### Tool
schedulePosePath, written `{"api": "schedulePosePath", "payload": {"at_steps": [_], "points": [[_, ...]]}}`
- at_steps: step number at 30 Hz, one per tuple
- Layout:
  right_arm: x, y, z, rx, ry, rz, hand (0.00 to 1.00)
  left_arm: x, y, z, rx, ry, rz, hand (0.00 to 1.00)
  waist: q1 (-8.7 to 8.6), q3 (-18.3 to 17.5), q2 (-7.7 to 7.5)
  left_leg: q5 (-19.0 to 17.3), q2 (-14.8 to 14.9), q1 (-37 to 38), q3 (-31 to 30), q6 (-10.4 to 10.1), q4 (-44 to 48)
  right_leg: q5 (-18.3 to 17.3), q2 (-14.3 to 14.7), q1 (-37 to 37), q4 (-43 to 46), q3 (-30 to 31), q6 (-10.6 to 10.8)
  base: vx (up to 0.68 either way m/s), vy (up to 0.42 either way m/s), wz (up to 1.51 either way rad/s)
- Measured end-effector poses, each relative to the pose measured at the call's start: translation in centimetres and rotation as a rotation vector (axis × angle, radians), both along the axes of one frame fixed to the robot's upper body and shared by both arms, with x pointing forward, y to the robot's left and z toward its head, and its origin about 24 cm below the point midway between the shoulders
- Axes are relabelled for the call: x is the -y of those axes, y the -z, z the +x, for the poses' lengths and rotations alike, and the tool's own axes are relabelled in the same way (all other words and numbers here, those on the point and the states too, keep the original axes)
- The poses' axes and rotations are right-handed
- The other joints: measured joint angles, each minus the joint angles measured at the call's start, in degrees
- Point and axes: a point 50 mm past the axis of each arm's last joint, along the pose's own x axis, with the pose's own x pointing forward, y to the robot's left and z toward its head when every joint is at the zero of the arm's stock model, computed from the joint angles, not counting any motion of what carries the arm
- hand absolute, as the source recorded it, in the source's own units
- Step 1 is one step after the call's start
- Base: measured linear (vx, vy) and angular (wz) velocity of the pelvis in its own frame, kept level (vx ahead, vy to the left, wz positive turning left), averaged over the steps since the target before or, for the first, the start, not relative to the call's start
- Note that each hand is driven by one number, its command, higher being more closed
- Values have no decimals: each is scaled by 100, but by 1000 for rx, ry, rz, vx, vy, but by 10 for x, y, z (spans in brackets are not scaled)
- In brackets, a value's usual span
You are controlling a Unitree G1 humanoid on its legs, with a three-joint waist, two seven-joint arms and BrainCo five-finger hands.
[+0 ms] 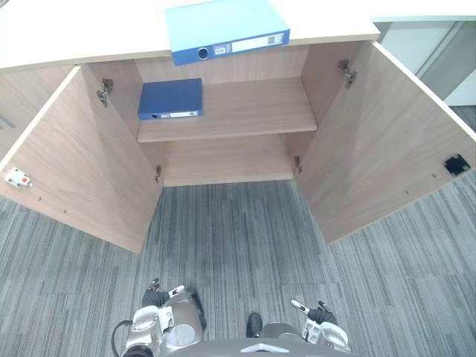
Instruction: Walk over to the cabinet, pick up the folder, carry it to the office cabinet, place the folder inside the office cabinet, then close the office cabinet door
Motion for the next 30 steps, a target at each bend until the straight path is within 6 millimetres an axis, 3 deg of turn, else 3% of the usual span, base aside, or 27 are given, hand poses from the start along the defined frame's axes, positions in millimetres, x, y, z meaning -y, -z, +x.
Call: {"api": "schedulePosePath", "payload": {"at_steps": [1,3,5,6,8,10,13,14,16,17,18,21,23,25,27,29,30], "points": [[-7,2,-2,-4,2,20,0,-4,0,-2,-7,-12,4,0,32,-157,-138,140,-123,92,196,-38,21,-130,-207,-2,133,171,171,340,289,-50],[-11,3,-2,-5,0,29,0,-9,1,-4,-17,-12,12,0,50,-217,-314,-96,-252,274,414,-8,36,-209,-426,-69,461,222,300,415,295,-50],[-15,3,-2,-3,-1,39,0,-9,3,-8,-38,-3,7,0,93,-253,-369,-397,-402,736,584,27,-76,-264,-686,-534,1878,293,435,394,311,-42],[-14,1,0,10,-3,35,0,-10,4,-10,-49,19,8,0,21,-246,-355,-504,-491,962,609,51,-139,-196,-850,-1001,3007,293,598,252,167,0],[-15,0,3,28,-8,39,0,-12,5,-13,-68,39,17,0,-76,-271,-404,-625,-575,1296,621,88,-253,-195,-1005,-1492,4162,266,614,308,107,17],[-15,-1,3,31,-9,39,0,-12,5,-13,-70,40,17,0,-86,-285,-426,-684,-593,1623,594,47,-440,-311,-1030,-1901,4596,161,478,371,33,17],[-12,-2,6,39,-11,31,0,-9,5,-12,-69,38,10,0,-135,-274,-391,-635,-565,2148,519,-53,-896,-576,-966,-2321,4041,-250,270,350,-92,23],[-11,-2,7,44,-12,28,0,-8,6,-13,-74,38,6,0,-187,-280,-366,-598,-533,2292,497,-118,-1077,-551,-894,-2442,3432,-375,204,367,-192,27],[-10,-2,7,43,-13,24,0,-5,7,-14,-84,41,-2,0,-258,-269,-341,-531,-517,2494,391,-307,-1335,-78,-753,-2506,2181,-319,101,389,-226,38],[-12,-1,4,35,-6,33,0,-7,9,-16,-97,38,-2,0,-289,-299,-433,-545,-584,2649,276,-470,-1476,903,-766,-2401,1565,-230,-47,416,-257,31],[-4,-3,8,44,-17,11,0,4,10,-16,-99,28,-33,0,-263,-282,-123,-492,-356,2781,205,-521,-1576,715,-578,-2296,1724,-361,-109,474,-311,32],[2,-4,8,42,-14,-1,0,23,10,-10,-79,11,-89,0,-302,-337,109,-217,-141,2760,135,-539,-1308,241,-543,-2091,1832,-652,-237,350,-266,37],[1,-2,6,27,-22,4,0,25,7,-4,-53,10,-93,0,-299,-295,59,-126,157,2250,-162,-489,44,102,-476,-1613,1594,-798,-268,284,-260,50],[-2,-1,4,10,-44,6,0,21,3,3,-13,-6,-82,0,-189,-258,-9,-195,571,1303,-389,-462,2301,47,-363,-1099,1279,-848,-340,206,-138,-7],[-2,0,3,5,-43,8,0,21,3,3,-9,-20,-84,0,-179,-246,-30,-294,682,1018,-92,-316,2560,53,-363,-780,1067,-811,-335,217,-30,-26],[-2,1,1,-1,-35,9,0,22,2,5,-2,-19,-86,0,-149,-256,-24,-342,705,893,229,-214,2053,65,-379,-592,919,-738,-310,175,52,-30],[-2,1,0,-2,-34,9,0,23,2,7,3,-17,-89,0,-118,-266,-22,-308,634,864,337,-172,1312,69,-385,-551,874,-642,-249,121,93,-31]]}}
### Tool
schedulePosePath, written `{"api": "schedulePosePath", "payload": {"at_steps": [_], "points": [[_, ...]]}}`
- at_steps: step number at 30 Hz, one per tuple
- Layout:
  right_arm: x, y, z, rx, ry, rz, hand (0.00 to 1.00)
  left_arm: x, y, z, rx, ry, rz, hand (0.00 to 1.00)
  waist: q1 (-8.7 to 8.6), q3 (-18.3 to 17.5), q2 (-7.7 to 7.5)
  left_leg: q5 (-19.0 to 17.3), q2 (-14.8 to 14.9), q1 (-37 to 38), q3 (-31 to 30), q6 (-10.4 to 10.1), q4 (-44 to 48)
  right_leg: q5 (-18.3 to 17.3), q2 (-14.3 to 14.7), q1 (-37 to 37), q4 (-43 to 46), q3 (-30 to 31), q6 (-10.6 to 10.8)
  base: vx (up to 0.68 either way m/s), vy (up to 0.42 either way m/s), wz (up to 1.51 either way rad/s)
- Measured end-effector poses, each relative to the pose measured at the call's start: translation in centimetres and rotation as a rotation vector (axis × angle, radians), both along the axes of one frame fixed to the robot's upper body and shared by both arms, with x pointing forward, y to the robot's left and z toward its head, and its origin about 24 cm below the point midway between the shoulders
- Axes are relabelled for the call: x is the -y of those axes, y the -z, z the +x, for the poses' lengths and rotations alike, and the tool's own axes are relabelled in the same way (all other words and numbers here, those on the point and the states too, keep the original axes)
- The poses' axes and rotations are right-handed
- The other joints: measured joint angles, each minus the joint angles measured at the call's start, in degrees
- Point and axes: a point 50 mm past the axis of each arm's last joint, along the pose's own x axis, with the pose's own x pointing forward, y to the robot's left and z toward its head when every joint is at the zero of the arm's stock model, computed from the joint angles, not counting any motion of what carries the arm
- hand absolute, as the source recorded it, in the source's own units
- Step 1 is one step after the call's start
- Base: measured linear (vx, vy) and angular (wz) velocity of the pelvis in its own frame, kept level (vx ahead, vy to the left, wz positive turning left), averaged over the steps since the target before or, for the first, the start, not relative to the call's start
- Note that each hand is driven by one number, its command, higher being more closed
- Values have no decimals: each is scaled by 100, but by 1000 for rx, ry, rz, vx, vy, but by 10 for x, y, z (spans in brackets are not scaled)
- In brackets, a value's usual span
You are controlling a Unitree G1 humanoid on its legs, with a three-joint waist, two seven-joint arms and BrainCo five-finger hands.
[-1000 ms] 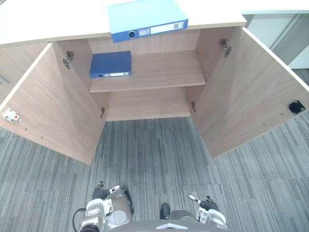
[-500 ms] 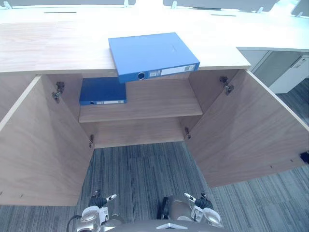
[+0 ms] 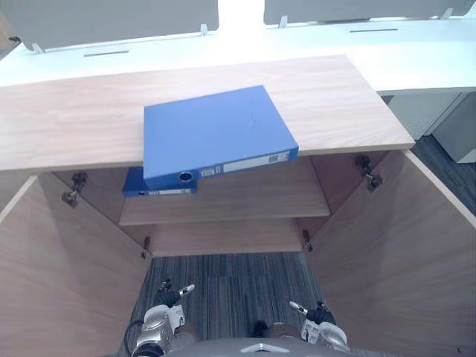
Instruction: Walk over to the cabinet, pick up the folder, carry it to the office cabinet, place the folder inside the office cabinet, then close the office cabinet door
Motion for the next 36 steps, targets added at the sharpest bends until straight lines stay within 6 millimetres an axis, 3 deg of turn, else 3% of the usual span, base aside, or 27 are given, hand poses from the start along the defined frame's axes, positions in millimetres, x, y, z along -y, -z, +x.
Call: {"api": "schedulePosePath", "payload": {"at_steps": [1,2,3,6,7,11,14,23,27,30,36], "points": [[0,0,0,0,0,0,0,1,0,0,0,1,-2,0,-2,-6,7,81,-53,1,21,48,-362,-1,-1,2,-5,25,38,169,162,-27],[1,0,0,0,2,-2,0,2,0,0,-2,4,-6,0,-6,-47,50,448,-174,6,14,105,-969,-13,11,-19,13,59,125,189,192,-13],[-1,1,-1,-4,3,2,0,3,1,0,-6,12,-7,0,-11,-110,22,525,-340,145,-2,-30,-1385,-20,-3,-41,42,163,249,189,175,-7],[-10,3,-5,-12,8,26,0,-2,1,-2,-12,14,9,0,-14,-243,-254,576,-695,360,91,-104,-2018,109,-196,-53,-202,284,441,111,155,-2],[-10,3,-5,-12,8,28,0,-3,1,-3,-14,15,10,0,-13,-249,-264,576,-736,419,124,-104,-2071,138,-228,-7,-249,308,474,59,151,-12],[-9,4,-8,-17,10,26,0,-6,5,-15,-45,10,15,0,-21,-331,-177,605,-973,1008,348,-141,-2568,279,-325,383,-601,529,571,20,91,-22],[-6,4,-11,-23,36,25,0,-7,6,-18,-56,39,32,0,-47,-376,-148,840,-1083,1161,345,-155,-3034,369,-307,372,-718,535,574,-45,2,-4],[-3,6,-19,-48,47,16,0,-18,3,-20,-47,101,94,0,-47,-393,-142,1310,-1216,1549,178,-105,-3922,486,-189,513,-966,464,563,-61,-18,4],[-5,6,-18,-44,14,10,0,-40,-24,0,132,90,211,0,43,-406,-162,1317,-1254,1513,83,-95,-3923,491,-210,514,-977,433,571,-12,3,9],[-5,5,-17,-38,2,-6,0,-56,-62,25,345,77,321,0,60,-409,-148,1330,-1304,1454,-135,-78,-3925,484,-249,548,-985,303,578,14,-2,22],[-6,0,-10,4,-37,-24,0,-63,-120,43,631,33,429,0,98,-404,-116,1330,-1333,1520,-316,-78,-3928,485,-269,718,-1011,237,574,28,0,8]]}}
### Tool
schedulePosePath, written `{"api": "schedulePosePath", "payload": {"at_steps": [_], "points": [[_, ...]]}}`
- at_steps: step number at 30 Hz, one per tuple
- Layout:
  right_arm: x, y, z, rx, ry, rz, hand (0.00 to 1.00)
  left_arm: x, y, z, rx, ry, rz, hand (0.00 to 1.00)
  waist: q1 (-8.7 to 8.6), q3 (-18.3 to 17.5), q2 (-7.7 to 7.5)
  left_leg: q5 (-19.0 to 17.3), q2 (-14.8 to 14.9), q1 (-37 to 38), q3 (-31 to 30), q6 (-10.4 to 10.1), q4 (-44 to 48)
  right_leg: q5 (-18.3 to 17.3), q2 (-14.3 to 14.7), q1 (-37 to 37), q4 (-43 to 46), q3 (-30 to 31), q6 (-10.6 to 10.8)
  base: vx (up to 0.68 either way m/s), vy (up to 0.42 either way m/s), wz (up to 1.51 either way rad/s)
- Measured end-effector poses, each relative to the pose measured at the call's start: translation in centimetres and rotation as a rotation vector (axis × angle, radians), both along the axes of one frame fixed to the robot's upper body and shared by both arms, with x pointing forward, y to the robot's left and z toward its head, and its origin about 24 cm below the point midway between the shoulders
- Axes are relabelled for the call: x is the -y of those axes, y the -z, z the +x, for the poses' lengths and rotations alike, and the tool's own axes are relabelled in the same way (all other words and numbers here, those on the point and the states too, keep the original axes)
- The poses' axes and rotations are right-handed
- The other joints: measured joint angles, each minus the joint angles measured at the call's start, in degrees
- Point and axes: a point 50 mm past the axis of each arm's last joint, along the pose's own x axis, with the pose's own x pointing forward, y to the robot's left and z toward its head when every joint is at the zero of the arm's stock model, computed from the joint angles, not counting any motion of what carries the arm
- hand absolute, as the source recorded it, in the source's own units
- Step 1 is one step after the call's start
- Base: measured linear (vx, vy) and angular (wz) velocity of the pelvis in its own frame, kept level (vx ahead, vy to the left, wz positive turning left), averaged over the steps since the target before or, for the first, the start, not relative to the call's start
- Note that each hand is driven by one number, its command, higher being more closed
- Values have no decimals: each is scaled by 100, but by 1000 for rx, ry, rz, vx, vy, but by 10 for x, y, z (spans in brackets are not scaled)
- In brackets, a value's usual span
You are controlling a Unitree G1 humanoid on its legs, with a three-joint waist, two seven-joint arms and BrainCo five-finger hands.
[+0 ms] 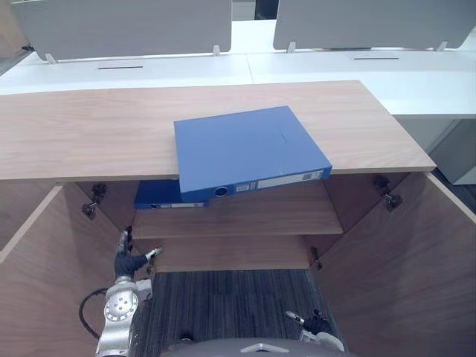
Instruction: Walk over to the cabinet, pick up the folder, carry it to the office cabinet, place the folder inside the office cabinet, then close the office cabinet door
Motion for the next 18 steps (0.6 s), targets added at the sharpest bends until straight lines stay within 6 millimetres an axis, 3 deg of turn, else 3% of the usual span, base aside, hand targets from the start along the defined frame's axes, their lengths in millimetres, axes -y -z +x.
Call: {"api": "schedulePosePath", "payload": {"at_steps": [7,18], "points": [[-1,0,-1,1,-23,-6,0,6,-59,13,295,17,48,0,32,-19,19,3,2,75,-107,4,-34,-8,-4,105,-3,-87,-12,-26,-5,6],[-1,2,-6,-24,-41,-9,0,20,-107,19,512,123,110,0,-11,-147,57,11,5,178,-142,11,-41,-17,10,207,3,-80,-29,-6,0,0]]}}
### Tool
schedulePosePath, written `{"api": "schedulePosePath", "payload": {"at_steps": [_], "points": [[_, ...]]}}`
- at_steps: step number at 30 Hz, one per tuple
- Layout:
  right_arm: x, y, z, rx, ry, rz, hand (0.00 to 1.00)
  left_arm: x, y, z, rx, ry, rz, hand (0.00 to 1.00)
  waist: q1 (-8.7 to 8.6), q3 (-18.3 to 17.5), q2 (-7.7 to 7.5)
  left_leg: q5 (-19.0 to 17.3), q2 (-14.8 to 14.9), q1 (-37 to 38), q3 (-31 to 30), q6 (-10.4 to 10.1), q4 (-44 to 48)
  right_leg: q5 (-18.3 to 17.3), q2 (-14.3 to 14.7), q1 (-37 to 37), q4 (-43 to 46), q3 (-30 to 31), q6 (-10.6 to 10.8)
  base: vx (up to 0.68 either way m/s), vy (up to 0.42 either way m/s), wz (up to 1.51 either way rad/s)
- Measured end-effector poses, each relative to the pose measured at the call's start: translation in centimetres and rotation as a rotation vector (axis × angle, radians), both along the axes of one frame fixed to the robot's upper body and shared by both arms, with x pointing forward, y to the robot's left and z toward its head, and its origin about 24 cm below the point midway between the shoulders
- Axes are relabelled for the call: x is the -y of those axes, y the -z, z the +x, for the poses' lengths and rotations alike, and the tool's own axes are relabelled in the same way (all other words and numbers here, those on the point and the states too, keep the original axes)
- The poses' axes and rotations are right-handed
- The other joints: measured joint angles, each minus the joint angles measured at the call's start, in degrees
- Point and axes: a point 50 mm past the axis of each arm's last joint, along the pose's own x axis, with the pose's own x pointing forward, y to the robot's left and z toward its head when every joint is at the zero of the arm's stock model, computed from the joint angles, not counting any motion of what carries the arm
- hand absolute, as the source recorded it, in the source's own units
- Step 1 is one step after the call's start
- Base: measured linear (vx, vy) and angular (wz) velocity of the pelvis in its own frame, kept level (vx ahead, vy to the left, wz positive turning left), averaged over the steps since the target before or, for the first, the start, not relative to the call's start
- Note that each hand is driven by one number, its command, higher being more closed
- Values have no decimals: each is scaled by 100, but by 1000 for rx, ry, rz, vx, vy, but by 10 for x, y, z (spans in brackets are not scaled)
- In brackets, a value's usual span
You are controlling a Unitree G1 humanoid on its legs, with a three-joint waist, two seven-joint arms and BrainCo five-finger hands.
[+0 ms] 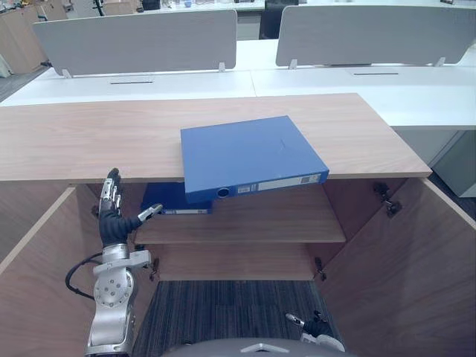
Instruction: Walk over to the cabinet, pick up the folder, carry it to the office cabinet, place the folder inside the office cabinet, then close the office cabinet door
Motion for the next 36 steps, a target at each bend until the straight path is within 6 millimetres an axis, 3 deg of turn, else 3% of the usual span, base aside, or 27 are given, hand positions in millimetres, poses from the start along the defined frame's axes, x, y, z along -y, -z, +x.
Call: {"api": "schedulePosePath", "payload": {"at_steps": [5,12,24,31,36], "points": [[3,0,-1,-20,-60,-31,0,11,-15,11,39,96,217,0,-13,-26,1,1,-5,51,0,1,-3,0,10,38,-12,38,-36,-7,1,-1],[9,1,1,-43,-111,-58,0,43,-29,26,118,229,497,0,-131,-31,4,0,-7,76,-8,1,-5,8,45,34,-86,159,-98,-18,4,-6],[14,2,2,-66,-137,-76,0,88,-26,37,216,285,894,0,-271,-23,-13,-18,-7,54,-182,-21,-7,42,71,36,-190,210,-124,1,0,0],[17,4,-2,-93,-135,-79,0,101,-16,40,229,273,1038,0,-343,-20,-21,-23,-7,11,-316,-28,-8,126,83,69,-287,200,-120,0,0,0],[16,4,-2,-93,-134,-77,0,98,-5,47,165,236,1100,0,-373,-3,-49,-23,-8,0,-313,-28,-8,172,86,74,-338,206,-114,0,0,0]]}}
